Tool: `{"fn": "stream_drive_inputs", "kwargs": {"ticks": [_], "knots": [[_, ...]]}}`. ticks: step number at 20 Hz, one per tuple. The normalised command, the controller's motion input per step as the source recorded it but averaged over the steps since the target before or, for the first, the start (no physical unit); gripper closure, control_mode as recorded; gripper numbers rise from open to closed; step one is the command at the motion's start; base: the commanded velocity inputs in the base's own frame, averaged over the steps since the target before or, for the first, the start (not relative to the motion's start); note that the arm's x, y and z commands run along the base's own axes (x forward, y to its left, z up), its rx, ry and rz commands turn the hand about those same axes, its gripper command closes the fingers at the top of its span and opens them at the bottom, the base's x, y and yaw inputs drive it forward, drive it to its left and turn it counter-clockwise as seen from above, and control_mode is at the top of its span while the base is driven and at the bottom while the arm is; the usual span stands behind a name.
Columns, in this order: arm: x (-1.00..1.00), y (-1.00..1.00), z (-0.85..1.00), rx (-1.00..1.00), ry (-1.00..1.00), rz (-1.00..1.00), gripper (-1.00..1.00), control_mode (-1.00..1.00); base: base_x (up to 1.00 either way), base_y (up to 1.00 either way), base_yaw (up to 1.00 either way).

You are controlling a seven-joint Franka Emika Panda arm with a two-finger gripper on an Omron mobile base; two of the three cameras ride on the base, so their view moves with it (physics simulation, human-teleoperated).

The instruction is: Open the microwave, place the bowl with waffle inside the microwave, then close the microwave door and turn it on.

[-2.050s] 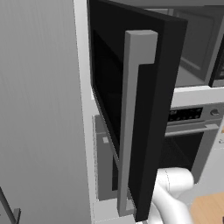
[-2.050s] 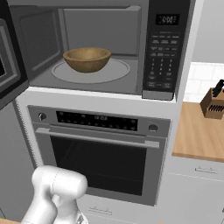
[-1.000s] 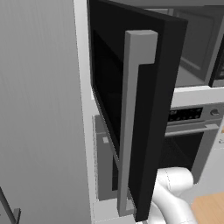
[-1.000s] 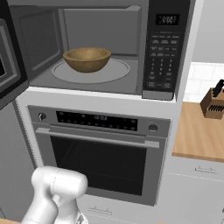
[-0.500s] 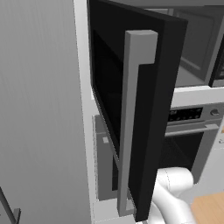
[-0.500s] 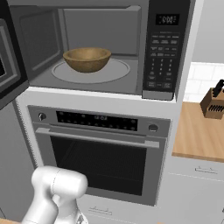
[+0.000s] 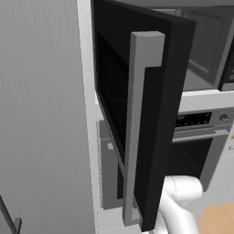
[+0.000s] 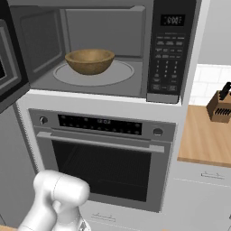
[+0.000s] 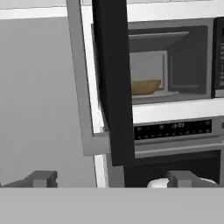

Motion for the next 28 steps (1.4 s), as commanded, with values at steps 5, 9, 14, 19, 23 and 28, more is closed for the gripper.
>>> {"fn": "stream_drive_inputs", "kwargs": {"ticks": [5, 9, 14, 19, 23, 28], "knots": [[0.64, 0.70, 0.10, 0.00, -0.04, -0.14, -1.00, -1.00, 0.00, 0.00, 0.00], [0.82, 0.40, 0.20, 0.00, -0.02, -0.19, -1.00, -1.00, 0.00, 0.00, 0.00], [0.84, 0.26, 0.23, 0.00, 0.00, -0.22, -1.00, -1.00, 0.00, 0.00, 0.00], [0.62, -0.08, 0.27, 0.02, -0.01, -0.19, -1.00, -1.00, 0.00, 0.00, 0.00], [0.95, -0.28, 0.21, 0.08, -0.04, -0.16, -1.00, -1.00, 0.00, 0.00, 0.00], [1.00, -0.47, 0.17, 0.12, -0.02, -0.09, -1.00, -1.00, 0.00, 0.00, 0.00]]}}
